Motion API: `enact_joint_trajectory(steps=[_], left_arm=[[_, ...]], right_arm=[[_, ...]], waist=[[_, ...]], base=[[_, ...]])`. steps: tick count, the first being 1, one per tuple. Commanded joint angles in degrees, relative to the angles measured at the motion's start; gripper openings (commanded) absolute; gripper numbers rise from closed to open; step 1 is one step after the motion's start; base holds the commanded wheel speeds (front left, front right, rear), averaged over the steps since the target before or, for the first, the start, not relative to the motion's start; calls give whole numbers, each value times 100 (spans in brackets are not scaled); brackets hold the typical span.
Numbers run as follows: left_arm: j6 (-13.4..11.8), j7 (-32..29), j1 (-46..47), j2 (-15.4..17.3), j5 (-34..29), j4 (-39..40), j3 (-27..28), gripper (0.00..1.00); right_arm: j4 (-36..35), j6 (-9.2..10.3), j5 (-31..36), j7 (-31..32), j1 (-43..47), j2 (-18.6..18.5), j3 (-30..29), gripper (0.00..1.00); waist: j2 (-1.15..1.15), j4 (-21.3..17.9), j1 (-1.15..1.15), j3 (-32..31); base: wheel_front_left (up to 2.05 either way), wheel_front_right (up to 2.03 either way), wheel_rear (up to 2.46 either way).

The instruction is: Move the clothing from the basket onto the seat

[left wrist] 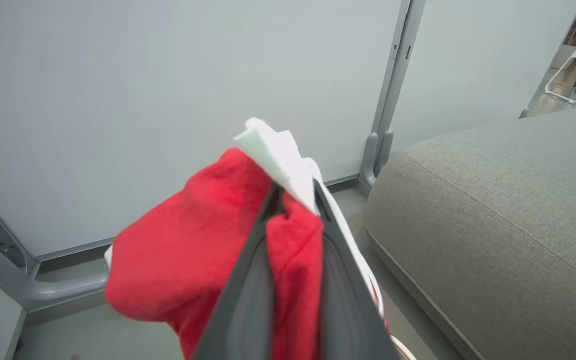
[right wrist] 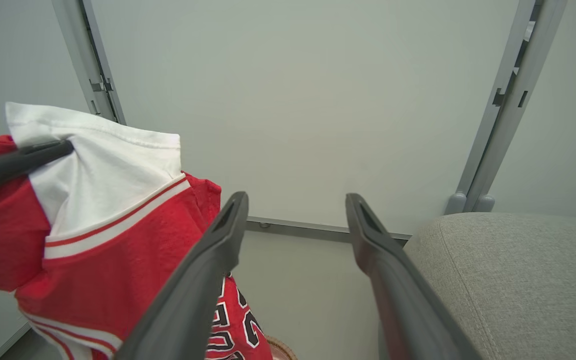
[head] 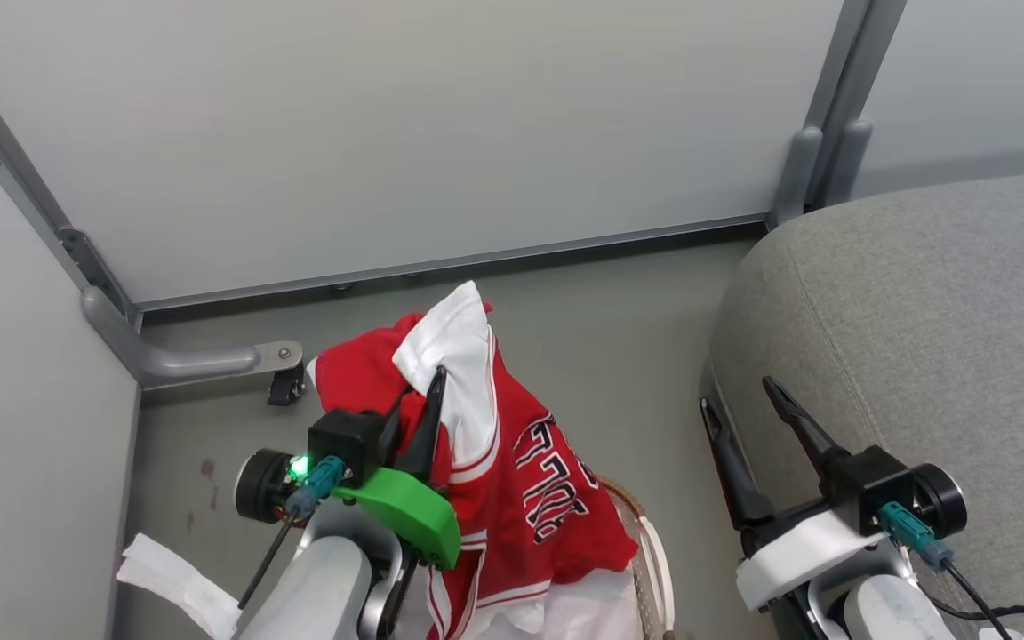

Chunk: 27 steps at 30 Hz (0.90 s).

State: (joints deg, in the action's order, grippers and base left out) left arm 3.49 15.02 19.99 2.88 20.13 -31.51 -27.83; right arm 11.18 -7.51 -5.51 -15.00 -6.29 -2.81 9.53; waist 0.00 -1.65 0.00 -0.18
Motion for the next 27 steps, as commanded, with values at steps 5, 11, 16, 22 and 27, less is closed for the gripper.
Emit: enact_joint_trajectory(steps=[5,11,16,22,27], left_arm=[[-2,22,-15,9,114,475,100,0],[-29,23,237,7,274,890,34,0],[-115,23,402,7,500,1050,-159,0],[-193,23,466,9,765,1066,-394,0],[-247,23,447,9,939,1115,-637,0]], right_arm=[[9,4,-49,-27,109,-24,18,100],[25,4,-61,-27,159,-23,25,100],[63,4,-47,-27,225,-37,217,100],[169,4,-140,-27,92,-148,970,100],[377,4,-365,-27,-191,-183,1713,100]], waist=[[0,21,0,-55],[0,63,0,-88],[0,114,0,-90],[0,149,0,-51],[0,198,0,-23]], base=[[0,0,0],[0,0,0],[0,0,0],[0,0,0],[0,0,0]])
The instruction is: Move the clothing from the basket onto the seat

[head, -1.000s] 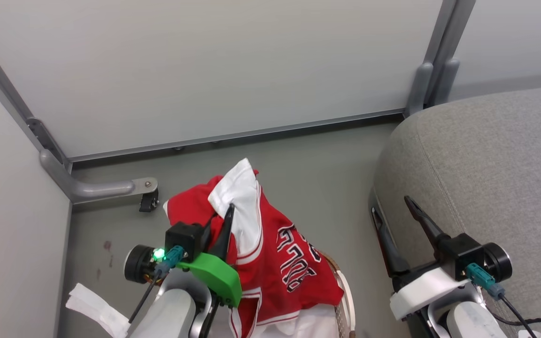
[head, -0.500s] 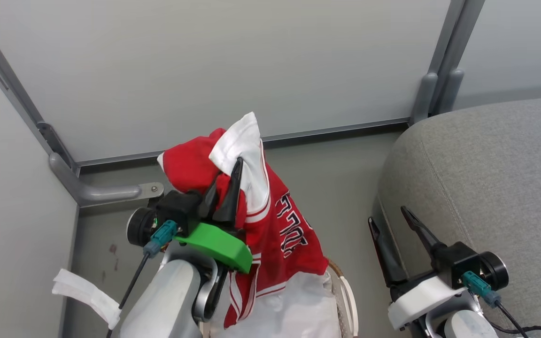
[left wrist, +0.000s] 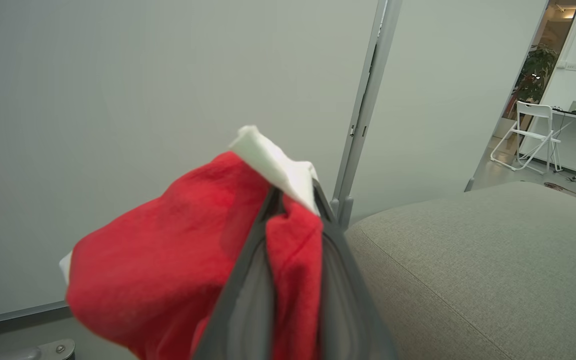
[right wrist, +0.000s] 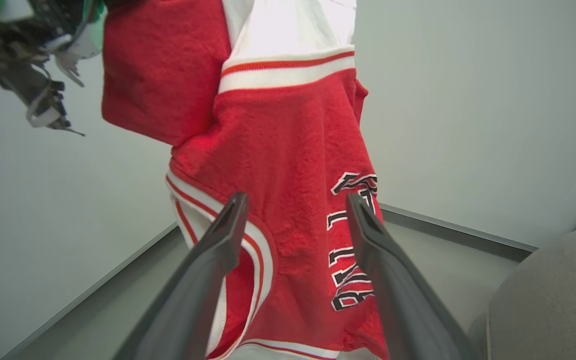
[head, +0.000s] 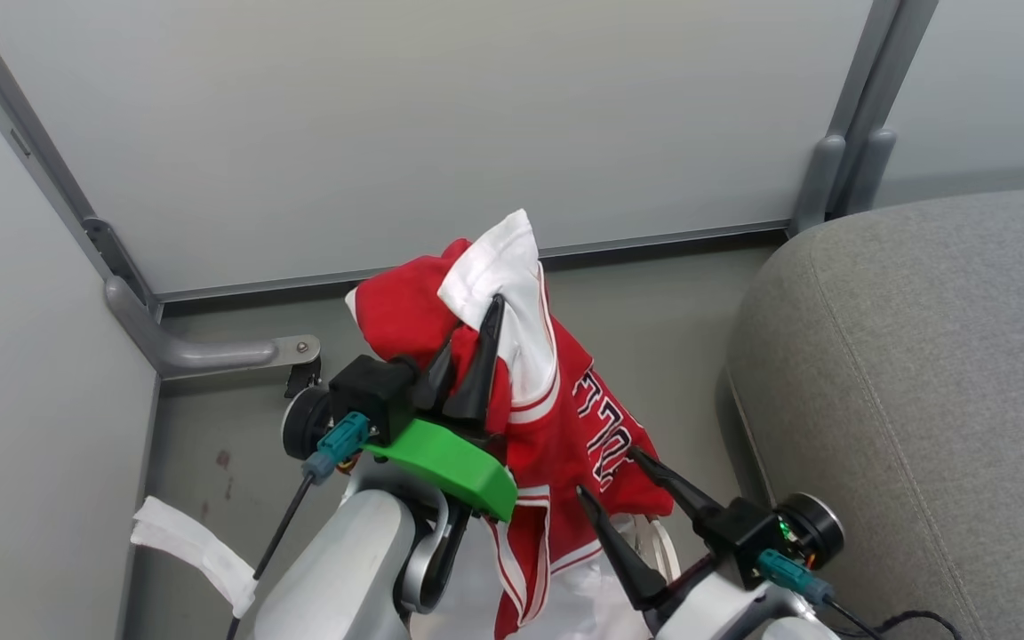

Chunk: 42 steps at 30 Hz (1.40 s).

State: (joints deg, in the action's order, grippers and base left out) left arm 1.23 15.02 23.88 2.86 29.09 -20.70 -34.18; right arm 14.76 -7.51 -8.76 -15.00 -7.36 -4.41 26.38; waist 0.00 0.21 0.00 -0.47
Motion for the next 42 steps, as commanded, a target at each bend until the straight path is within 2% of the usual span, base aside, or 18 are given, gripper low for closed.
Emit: enact_joint_trajectory(steps=[1,10,16,24,32,42], left_arm=[[-31,23,50,10,71,43,-44,0],[-97,23,105,9,243,79,-422,0],[-140,23,155,9,317,77,-600,0],[-173,23,184,9,403,88,-776,0],[-178,23,188,9,477,79,-907,0],[-139,14,144,10,624,105,-1106,0]], right_arm=[[61,4,-92,-27,-145,-13,132,100],[753,4,-501,-27,-854,100,911,100],[952,4,-627,-27,-1068,138,1047,100],[846,4,-872,-27,-1182,143,1198,100],[821,4,-610,-27,-1284,139,1305,100],[1014,4,-310,-28,-1544,140,1159,100]], waist=[[0,21,0,10],[0,146,0,64],[0,216,0,100],[0,279,0,118],[0,322,0,140],[0,414,0,188]], base=[[0,0,0],[0,0,0],[0,0,0],[0,0,0],[0,0,0],[0,0,0]])
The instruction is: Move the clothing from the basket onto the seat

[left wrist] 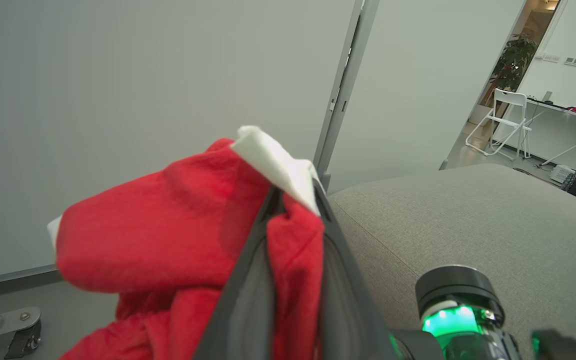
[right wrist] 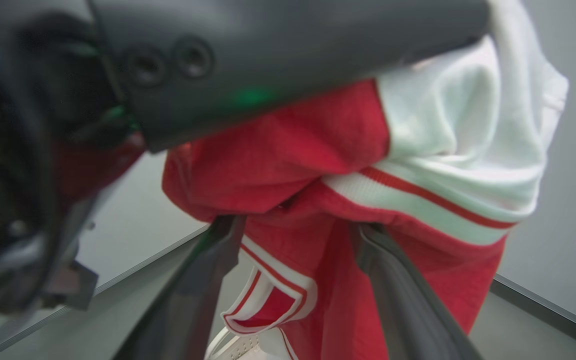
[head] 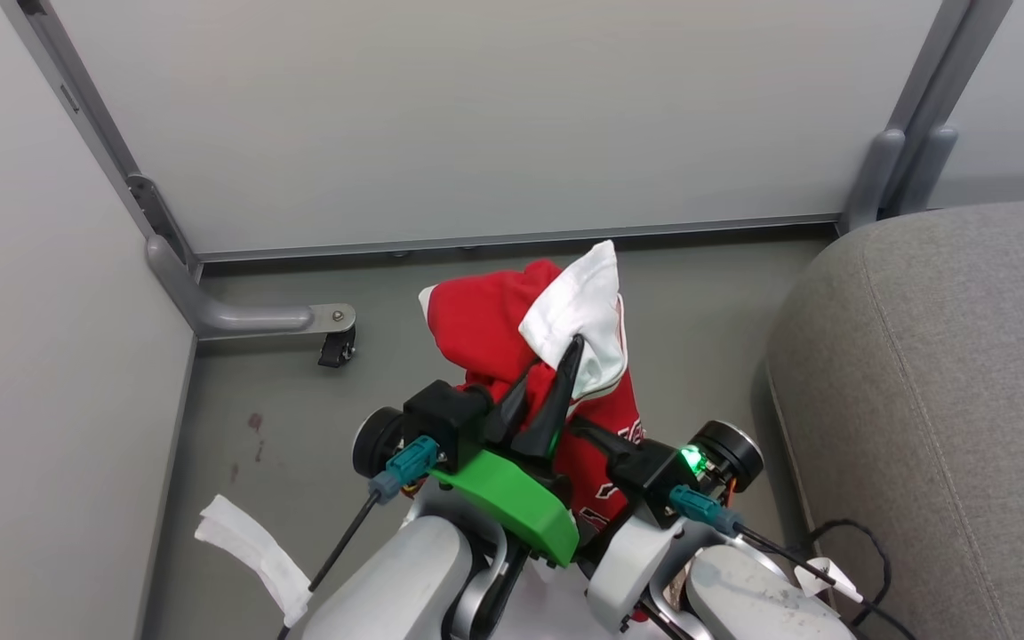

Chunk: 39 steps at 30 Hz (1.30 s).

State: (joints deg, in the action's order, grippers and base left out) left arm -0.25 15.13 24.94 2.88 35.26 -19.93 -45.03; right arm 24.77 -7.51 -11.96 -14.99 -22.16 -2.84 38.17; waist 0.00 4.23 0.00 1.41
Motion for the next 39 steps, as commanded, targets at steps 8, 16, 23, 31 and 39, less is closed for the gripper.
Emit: enact_joint_trajectory(steps=[8,16,23,31,39], left_arm=[[-14,3,-3,7,192,16,-170,0],[-29,4,31,8,245,-25,-108,0],[-33,4,31,8,185,-21,-31,0],[-12,4,54,8,174,2,-33,0],[-7,4,23,7,141,-9,7,0]], right_arm=[[10,4,3,-29,-71,-14,-226,30],[49,6,-16,-29,75,-21,-350,0],[20,6,31,-29,134,-20,-442,0],[-23,6,-7,-29,127,-20,-429,0],[-37,6,-30,-29,141,-20,-418,0]], waist=[[0,120,0,-5],[0,149,0,19],[0,105,0,45],[0,100,0,66],[0,78,0,77]], base=[[0,0,0],[0,0,0],[0,0,0],[0,0,0],[0,0,0]])
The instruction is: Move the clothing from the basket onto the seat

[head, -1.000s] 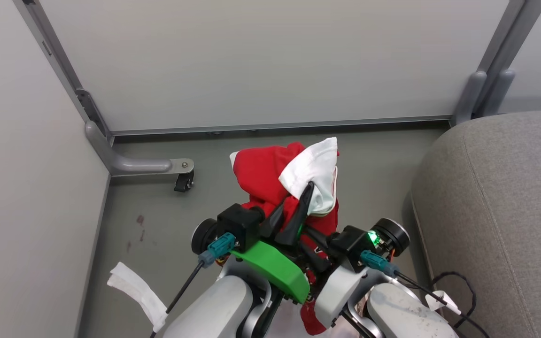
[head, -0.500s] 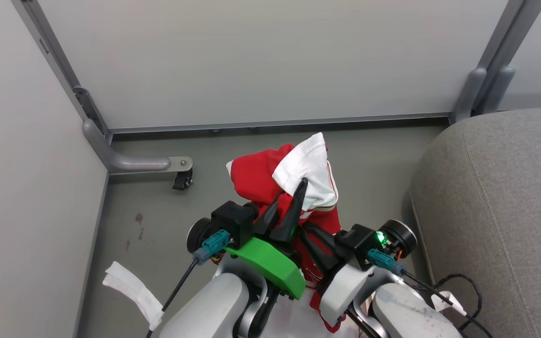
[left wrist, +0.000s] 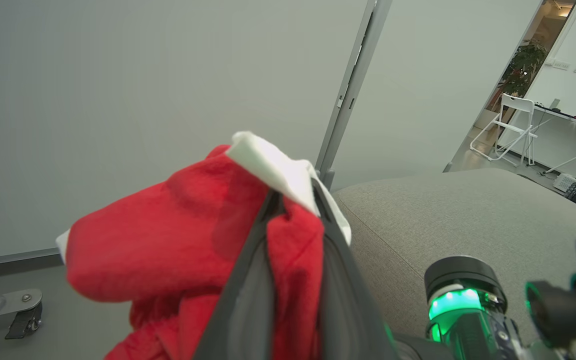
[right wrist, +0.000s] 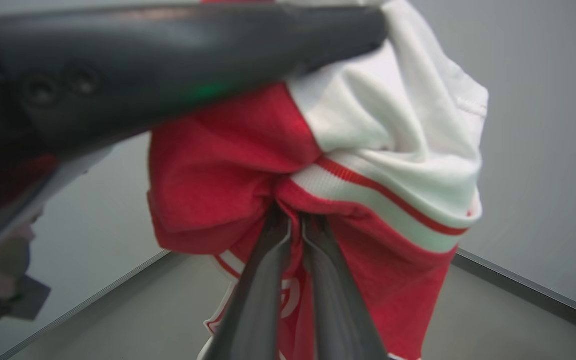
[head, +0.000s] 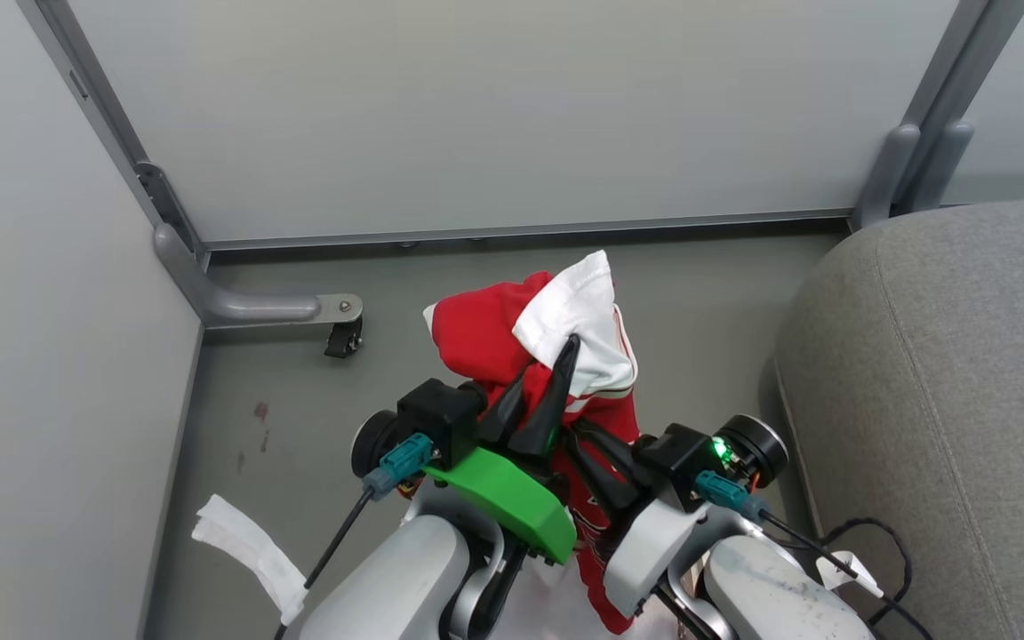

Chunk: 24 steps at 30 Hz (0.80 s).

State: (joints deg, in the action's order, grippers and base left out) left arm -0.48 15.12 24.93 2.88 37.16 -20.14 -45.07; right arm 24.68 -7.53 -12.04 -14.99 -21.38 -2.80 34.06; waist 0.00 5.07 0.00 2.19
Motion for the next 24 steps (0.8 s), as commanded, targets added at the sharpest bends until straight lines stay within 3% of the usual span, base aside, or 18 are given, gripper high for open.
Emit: enact_joint_trajectory(steps=[1,4,6,7,24], left_arm=[[18,5,14,8,-41,13,18,0],[21,5,-3,8,-51,36,37,4],[21,5,-46,7,-42,35,43,91],[16,5,-50,8,-52,44,55,100],[40,4,-136,8,-191,-18,227,100]], right_arm=[[-35,8,-18,-29,68,-24,-20,0],[-46,8,1,-29,90,-24,-47,0],[-66,8,28,-29,86,-24,-54,0],[-76,8,39,-29,91,-24,-59,0],[-149,8,203,-29,297,-23,-229,0]], waist=[[0,-14,0,-1],[0,-47,0,1],[0,-75,0,2],[0,-88,0,3],[0,-338,0,35]], base=[[0,0,0],[0,0,0],[0,0,0],[0,0,0],[0,0,0]])
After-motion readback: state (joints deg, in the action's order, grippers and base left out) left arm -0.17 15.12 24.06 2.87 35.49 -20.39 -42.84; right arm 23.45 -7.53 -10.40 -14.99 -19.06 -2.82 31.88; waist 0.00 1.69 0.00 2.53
